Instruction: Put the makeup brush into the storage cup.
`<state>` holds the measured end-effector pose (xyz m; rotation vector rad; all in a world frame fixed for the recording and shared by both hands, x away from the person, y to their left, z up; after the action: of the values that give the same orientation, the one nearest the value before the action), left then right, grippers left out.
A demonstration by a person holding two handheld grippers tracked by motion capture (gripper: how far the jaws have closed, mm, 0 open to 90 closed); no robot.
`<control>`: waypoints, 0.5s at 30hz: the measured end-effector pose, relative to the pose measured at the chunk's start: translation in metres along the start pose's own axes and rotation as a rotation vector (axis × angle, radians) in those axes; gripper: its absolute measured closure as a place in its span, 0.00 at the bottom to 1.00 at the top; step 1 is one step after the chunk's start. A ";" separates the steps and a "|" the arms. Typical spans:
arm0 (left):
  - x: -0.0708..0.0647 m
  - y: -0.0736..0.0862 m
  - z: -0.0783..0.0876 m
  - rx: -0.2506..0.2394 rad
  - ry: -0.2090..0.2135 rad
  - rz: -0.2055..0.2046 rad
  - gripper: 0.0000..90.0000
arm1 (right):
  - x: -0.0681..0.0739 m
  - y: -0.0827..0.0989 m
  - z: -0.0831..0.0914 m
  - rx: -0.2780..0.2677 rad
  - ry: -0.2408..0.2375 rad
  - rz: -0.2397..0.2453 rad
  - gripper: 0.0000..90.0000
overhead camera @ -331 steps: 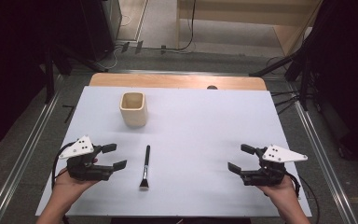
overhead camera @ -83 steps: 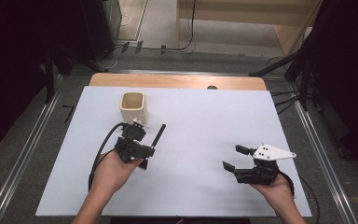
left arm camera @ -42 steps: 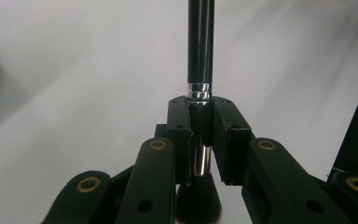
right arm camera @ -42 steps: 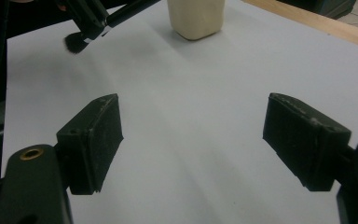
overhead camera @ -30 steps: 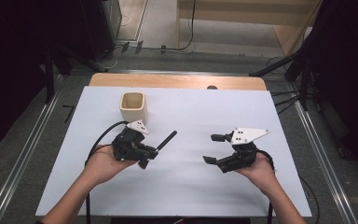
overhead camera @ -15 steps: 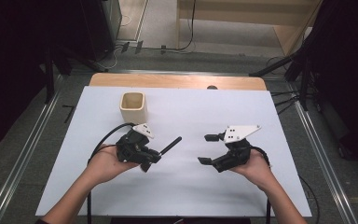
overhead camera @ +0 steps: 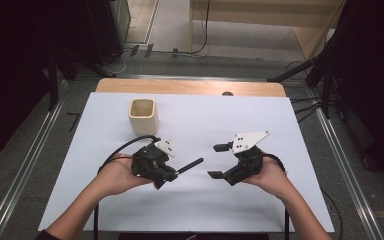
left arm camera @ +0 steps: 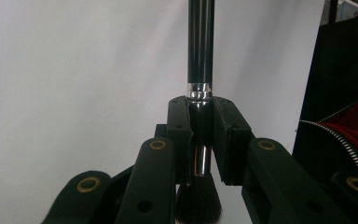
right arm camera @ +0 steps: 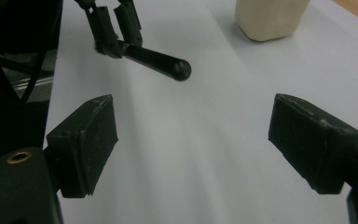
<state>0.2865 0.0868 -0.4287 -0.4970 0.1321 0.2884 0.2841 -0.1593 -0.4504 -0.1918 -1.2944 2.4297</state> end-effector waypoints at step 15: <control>0.000 -0.011 -0.010 0.115 0.046 -0.080 0.88 | 0.010 -0.003 -0.014 0.055 -0.065 0.081 0.24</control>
<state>0.2894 0.0722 -0.4327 -0.3936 0.1718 0.1898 0.2800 -0.1428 -0.4555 -0.1537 -1.2680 2.5564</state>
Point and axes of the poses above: each handheld gripper's, and its own axes: z roughly backward along the jaws, y roughly out of its underside, x roughly to its left, the point moved 3 cm from there along -z, roughly forward along the jaws, and after that the axes turned 3 degrees about y, right-handed, at the moved point
